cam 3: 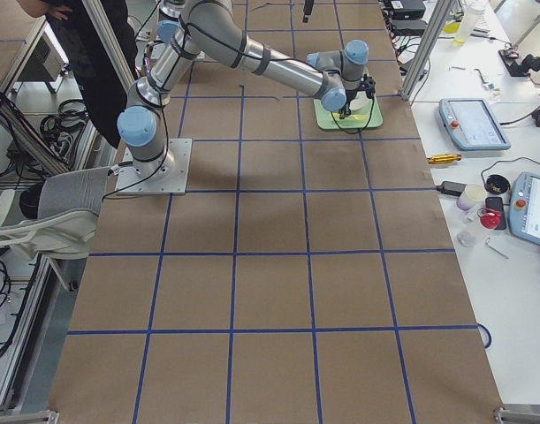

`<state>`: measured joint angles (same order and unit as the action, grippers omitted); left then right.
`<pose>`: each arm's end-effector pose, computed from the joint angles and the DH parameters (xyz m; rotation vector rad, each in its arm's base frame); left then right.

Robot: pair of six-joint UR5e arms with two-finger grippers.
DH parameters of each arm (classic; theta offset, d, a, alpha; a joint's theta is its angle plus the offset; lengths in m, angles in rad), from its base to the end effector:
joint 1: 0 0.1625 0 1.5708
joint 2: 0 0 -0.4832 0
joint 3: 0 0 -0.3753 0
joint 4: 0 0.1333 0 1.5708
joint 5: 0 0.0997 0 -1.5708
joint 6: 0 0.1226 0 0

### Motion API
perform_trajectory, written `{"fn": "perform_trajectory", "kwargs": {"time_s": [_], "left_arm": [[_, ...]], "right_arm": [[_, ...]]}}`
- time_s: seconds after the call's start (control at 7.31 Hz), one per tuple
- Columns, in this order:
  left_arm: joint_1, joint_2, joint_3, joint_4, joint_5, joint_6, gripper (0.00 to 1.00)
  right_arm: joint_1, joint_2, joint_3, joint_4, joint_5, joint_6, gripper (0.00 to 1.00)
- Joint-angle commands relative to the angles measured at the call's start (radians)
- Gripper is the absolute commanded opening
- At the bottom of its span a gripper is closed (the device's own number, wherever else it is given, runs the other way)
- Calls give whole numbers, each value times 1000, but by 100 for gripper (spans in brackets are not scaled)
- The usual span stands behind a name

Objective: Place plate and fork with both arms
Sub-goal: 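Lower the yellow fork onto the tray beside the plate and release it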

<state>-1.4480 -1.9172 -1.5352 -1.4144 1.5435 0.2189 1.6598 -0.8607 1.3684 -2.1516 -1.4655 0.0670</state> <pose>-0.0620 -0.6132 0.3658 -0.1447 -3.0767 -0.2277 0.2124 -0.7353 0.2321 -0.0392 3.0292 -0.0980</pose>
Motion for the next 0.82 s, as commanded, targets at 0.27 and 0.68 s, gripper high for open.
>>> {"fn": "perform_trajectory", "kwargs": {"time_s": [0.27,0.68], "left_arm": [[0,82,10,-20,62,-1,100],[-23,164,-2,-93,63,-165,100]], "right_arm": [[-2,-142,8,107,-64,5,100],[0,-375,8,530,-133,-4,100]]}}
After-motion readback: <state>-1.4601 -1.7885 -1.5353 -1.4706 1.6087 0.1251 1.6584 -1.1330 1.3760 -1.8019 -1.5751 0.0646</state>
